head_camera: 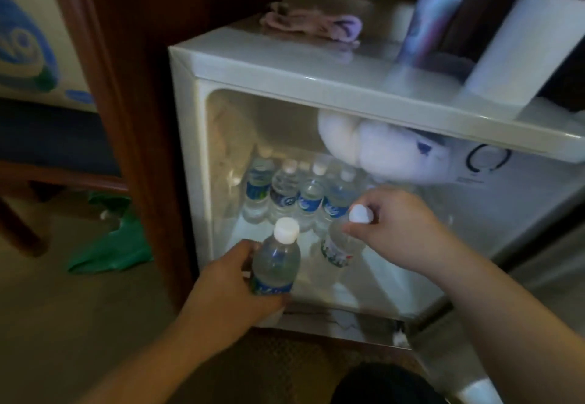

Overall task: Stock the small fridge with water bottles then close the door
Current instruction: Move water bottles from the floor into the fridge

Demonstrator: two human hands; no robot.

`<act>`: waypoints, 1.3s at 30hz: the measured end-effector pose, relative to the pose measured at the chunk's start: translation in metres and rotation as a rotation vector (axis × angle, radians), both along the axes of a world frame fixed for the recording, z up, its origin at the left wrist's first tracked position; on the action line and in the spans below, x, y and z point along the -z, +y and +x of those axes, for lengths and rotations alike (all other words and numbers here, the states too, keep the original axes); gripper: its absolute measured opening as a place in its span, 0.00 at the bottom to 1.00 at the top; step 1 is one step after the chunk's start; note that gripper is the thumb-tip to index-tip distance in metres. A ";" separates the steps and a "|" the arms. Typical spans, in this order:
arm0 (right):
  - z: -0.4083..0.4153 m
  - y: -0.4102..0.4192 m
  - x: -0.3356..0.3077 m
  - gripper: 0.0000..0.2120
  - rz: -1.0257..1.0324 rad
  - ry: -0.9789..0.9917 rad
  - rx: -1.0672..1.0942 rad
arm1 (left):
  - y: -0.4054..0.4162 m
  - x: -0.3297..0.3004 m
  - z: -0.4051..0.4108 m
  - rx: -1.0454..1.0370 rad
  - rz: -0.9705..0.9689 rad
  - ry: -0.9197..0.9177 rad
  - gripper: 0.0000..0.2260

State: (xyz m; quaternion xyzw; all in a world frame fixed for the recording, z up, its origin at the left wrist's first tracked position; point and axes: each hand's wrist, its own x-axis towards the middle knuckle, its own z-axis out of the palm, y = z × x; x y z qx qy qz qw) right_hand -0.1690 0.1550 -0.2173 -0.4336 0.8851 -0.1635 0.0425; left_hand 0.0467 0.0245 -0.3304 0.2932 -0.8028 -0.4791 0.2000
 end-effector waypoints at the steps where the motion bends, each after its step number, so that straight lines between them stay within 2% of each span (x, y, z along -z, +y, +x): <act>1: -0.009 0.004 0.003 0.11 0.004 0.025 0.058 | 0.004 0.001 -0.018 -0.002 0.005 0.014 0.24; 5: -0.040 0.015 0.018 0.15 -0.022 0.001 0.323 | 0.017 0.010 -0.080 0.020 0.022 0.071 0.24; 7: -0.051 0.020 0.025 0.13 -0.064 -0.022 0.419 | 0.023 0.013 -0.108 0.044 0.028 0.085 0.22; 10: -0.058 0.022 0.035 0.05 0.020 0.066 0.457 | 0.030 0.024 -0.148 0.045 0.070 0.083 0.21; 14: -0.071 0.022 0.059 0.08 -0.100 0.116 0.621 | 0.038 0.043 -0.179 0.026 0.047 0.101 0.18; 17: -0.080 0.021 0.068 0.05 -0.229 0.086 0.615 | 0.040 0.052 -0.193 0.010 0.031 0.129 0.19; 21: -0.087 0.017 0.078 0.08 -0.373 0.040 0.645 | 0.043 0.056 -0.210 0.000 0.078 0.142 0.17; 26: -0.093 0.011 0.086 0.11 -0.401 0.067 0.723 | 0.043 0.065 -0.226 0.021 0.037 0.144 0.17; 30: -0.093 0.010 0.089 0.14 -0.443 0.002 0.733 | 0.038 0.072 -0.238 0.020 0.034 0.133 0.22; 34: -0.084 0.011 0.098 0.16 -0.551 0.021 0.733 | 0.037 0.079 -0.249 0.009 -0.028 0.106 0.26; 39: -0.073 0.013 0.104 0.27 -0.622 0.005 0.726 | 0.045 0.079 -0.258 0.014 -0.055 0.078 0.30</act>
